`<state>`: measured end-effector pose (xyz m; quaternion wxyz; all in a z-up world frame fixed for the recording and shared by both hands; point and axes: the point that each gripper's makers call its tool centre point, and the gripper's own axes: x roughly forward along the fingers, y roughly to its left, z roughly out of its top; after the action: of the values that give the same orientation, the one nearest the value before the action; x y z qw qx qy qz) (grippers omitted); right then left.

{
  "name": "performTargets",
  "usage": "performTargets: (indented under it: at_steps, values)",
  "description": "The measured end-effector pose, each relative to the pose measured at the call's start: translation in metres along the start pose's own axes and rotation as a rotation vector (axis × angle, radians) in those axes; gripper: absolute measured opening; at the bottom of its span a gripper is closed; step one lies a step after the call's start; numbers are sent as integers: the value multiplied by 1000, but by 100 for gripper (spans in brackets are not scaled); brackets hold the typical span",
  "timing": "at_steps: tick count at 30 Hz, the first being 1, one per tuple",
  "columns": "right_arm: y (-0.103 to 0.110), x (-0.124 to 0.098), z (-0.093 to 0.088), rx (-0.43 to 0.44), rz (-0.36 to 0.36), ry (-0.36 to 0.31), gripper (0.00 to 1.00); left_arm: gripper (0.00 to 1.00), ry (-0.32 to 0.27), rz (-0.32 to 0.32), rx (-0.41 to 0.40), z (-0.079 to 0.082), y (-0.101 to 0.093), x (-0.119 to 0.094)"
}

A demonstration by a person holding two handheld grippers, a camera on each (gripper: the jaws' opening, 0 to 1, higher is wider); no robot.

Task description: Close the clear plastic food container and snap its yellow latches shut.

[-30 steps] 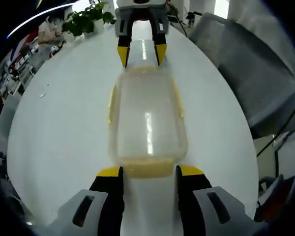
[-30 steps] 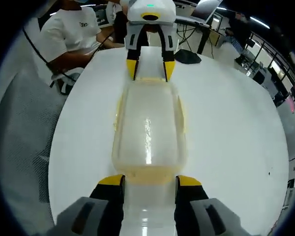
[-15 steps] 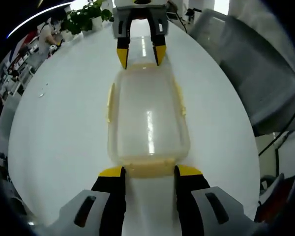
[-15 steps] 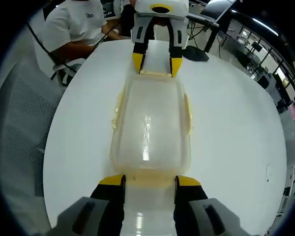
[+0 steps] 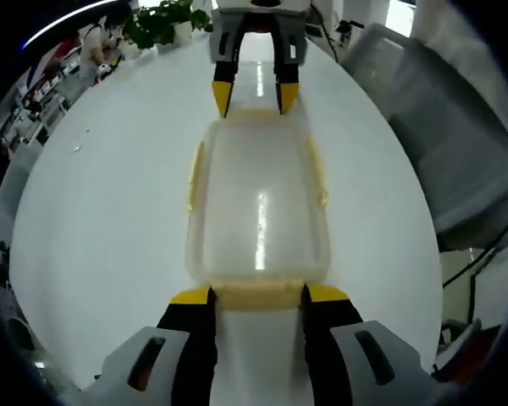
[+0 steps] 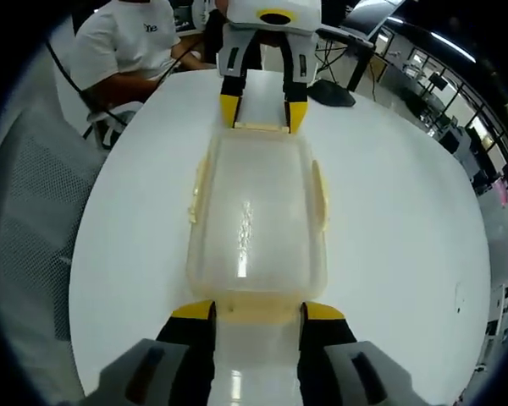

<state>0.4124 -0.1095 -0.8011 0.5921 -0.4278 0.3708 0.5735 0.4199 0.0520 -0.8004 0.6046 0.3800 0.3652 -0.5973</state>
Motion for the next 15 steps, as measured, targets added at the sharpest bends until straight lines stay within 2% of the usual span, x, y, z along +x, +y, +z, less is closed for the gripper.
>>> performTargets:
  at_steps: [8, 11, 15]
  values:
    - [0, -1, 1, -9, 5, -6, 35, 37, -4, 2, -1, 0, 0, -1]
    - [1, -4, 5, -23, 4, -9, 35, 37, 27, 4, 20, -2, -4, -2]
    - [2, -11, 11, -29, -2, -23, 35, 37, 18, 5, 8, -2, -5, -11]
